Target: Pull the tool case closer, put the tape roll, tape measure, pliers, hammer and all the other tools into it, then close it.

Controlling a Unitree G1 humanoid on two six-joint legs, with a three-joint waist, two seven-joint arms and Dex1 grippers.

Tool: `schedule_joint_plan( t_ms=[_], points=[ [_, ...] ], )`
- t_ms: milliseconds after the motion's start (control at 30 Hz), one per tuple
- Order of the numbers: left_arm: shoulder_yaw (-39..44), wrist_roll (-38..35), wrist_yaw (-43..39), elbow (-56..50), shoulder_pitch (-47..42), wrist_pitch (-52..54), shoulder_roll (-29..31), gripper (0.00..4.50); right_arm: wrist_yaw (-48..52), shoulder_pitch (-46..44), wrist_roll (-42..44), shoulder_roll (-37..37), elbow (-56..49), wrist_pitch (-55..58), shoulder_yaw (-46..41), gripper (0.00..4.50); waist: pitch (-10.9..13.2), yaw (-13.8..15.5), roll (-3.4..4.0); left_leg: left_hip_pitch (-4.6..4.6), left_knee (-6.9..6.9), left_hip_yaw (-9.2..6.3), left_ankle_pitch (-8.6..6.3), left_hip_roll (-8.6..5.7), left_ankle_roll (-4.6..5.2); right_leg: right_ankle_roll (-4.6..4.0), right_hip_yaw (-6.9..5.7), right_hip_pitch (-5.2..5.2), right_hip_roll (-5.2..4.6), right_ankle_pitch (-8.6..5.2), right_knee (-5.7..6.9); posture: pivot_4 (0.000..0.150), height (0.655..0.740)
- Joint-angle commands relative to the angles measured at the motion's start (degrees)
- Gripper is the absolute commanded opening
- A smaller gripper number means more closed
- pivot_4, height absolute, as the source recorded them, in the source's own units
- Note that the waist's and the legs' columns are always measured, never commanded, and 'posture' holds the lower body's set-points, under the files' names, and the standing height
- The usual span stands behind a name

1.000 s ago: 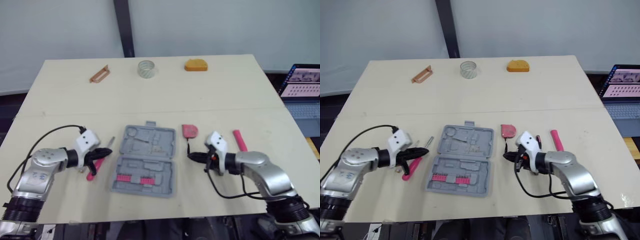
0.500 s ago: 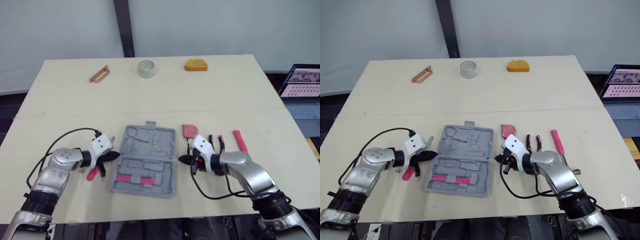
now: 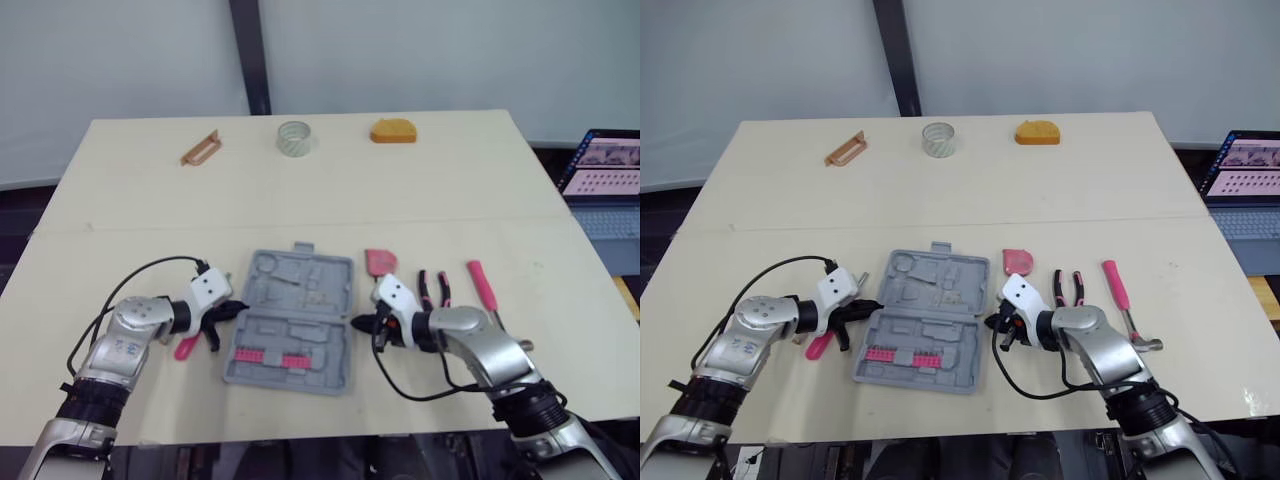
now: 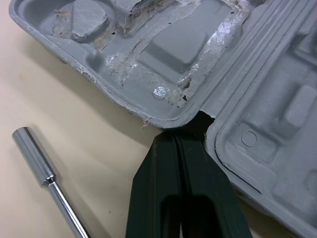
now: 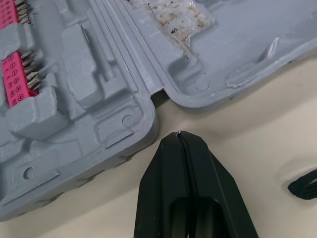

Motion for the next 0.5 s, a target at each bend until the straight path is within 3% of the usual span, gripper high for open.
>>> schedule_joint_plan(
  t_ms=[33,500],
  points=[
    [-1.2,0.1,-1.1,-2.1,2.5,0.6,-0.3,0.06,0.6,-0.6,0.4,0.7,-1.3,-1.3,0.3,0.00,0.0,-0.1,0.00,0.00,0.00,0.00,0.00,0.00,0.00,0.00,0.00,0.00,0.00,0.00,0.00,0.150,0.7400],
    [-0.9,-2.0,-3.3,-15.9,12.6,7.9,2.3,0.06,5.2,3.7,2.8,-3.0,-7.7,1.7,1.0,0.00,0.0,-0.2,0.02,0.03,-0.04,-0.01,-0.01,0.01,0.01,0.00,0.01,0.00,0.00,0.00,0.00,0.150,0.7400]
  ],
)
